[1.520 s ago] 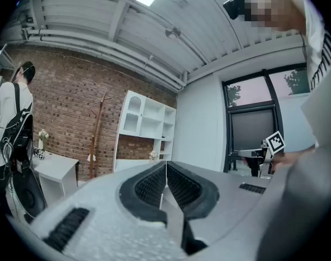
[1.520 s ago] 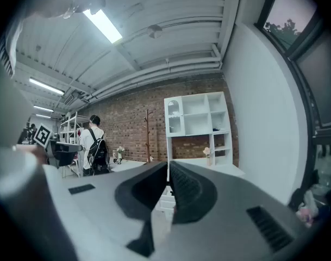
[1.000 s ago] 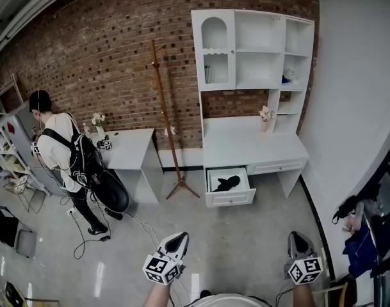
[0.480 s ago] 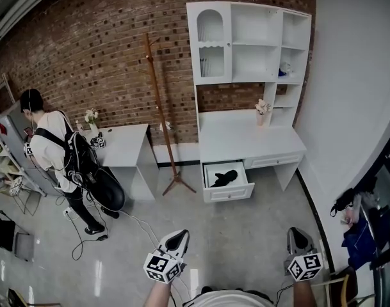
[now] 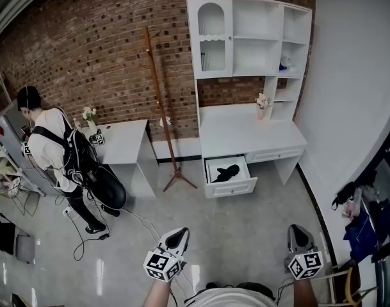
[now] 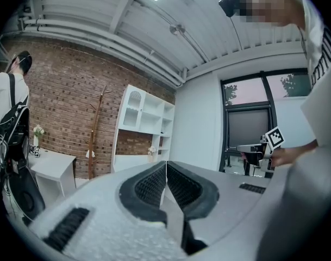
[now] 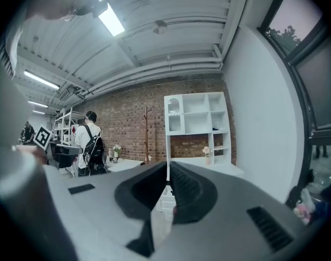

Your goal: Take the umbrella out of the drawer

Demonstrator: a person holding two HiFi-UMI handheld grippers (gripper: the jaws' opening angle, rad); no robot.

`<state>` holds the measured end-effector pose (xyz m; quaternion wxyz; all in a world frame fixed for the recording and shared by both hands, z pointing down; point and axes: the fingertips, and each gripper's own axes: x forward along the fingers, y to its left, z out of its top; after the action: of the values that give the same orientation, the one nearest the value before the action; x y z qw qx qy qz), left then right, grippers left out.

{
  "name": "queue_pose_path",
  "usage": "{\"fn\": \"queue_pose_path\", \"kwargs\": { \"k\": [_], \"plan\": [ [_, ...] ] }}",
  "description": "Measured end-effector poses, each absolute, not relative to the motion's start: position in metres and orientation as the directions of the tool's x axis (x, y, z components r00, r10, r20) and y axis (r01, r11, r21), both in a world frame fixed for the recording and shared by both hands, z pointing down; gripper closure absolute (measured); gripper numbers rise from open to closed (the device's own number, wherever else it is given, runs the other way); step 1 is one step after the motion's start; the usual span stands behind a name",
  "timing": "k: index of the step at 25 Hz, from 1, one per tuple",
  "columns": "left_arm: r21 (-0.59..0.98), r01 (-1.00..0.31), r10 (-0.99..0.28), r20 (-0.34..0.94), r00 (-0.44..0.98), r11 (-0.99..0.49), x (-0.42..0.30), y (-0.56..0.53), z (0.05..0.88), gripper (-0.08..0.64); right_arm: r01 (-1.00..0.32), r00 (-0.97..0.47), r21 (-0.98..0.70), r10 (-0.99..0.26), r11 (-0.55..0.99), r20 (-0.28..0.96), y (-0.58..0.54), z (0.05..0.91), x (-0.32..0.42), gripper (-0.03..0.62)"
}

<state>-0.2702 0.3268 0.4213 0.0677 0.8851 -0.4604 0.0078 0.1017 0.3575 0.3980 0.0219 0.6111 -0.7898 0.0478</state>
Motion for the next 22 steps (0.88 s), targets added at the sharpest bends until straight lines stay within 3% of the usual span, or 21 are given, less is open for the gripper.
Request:
{"fn": "queue_pose_path", "kwargs": {
  "k": [22],
  "plan": [
    [0.132, -0.828, -0.825, 0.09, 0.558, -0.545, -0.29, 0.307, 0.435, 0.534, -0.963, -0.266, -0.065, -0.958, 0.26, 0.109, 0.333, 0.411, 0.083, 0.557]
  ]
}}
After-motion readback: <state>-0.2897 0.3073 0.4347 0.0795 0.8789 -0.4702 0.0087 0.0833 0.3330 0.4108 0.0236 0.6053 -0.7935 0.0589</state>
